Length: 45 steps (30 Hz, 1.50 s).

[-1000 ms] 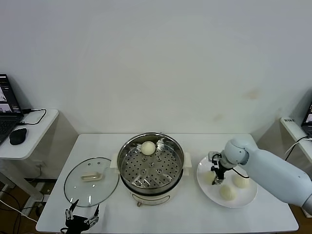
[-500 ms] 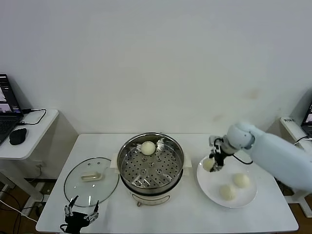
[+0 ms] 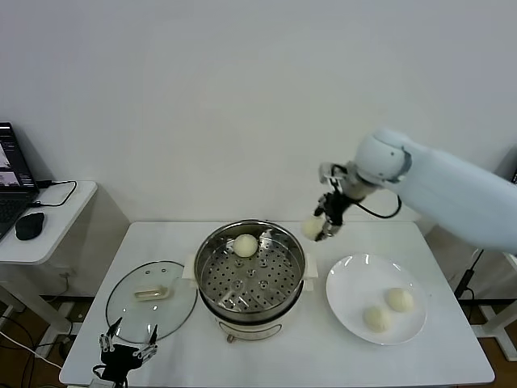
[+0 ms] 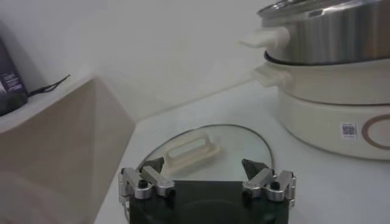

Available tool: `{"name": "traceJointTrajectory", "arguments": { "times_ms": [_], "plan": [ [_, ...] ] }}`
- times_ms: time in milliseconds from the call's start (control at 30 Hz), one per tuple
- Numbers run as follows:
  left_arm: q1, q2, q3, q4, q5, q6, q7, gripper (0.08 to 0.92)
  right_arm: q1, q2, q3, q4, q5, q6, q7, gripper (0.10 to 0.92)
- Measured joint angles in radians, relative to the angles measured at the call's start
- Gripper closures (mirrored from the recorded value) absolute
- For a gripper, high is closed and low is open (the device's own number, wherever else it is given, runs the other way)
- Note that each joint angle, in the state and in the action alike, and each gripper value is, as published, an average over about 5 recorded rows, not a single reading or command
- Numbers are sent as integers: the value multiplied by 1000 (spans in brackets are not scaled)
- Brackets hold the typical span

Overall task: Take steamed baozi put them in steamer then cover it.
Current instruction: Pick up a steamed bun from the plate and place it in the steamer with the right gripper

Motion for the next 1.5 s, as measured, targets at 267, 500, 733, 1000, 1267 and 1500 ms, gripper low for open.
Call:
{"name": "traceJointTrajectory", "arguments": {
  "times_ms": [267,500,733,1000,1267,1500],
  "plan": [
    [4,16,-5,-14,0,3,-10,177,46,146,-54,-40,66,-36,11,431],
    [2,12,-4,-30,-6,10,-9,177,26,276,-93,-102,75,-48,25,431],
    [0,1,-3,-44,-13,18,-11,177,-16,390,-109,-183,64,-50,36,431],
    [-5,-5,-2,-56,-21,25,-14,177,-60,490,-132,-251,47,-53,47,431],
    [-5,-9,-3,-64,-29,29,-14,177,-97,553,-139,-291,27,-56,62,429],
    [-4,-8,1,-66,-34,30,-13,177,-126,598,-142,-334,-2,-54,65,430]
  ]
}}
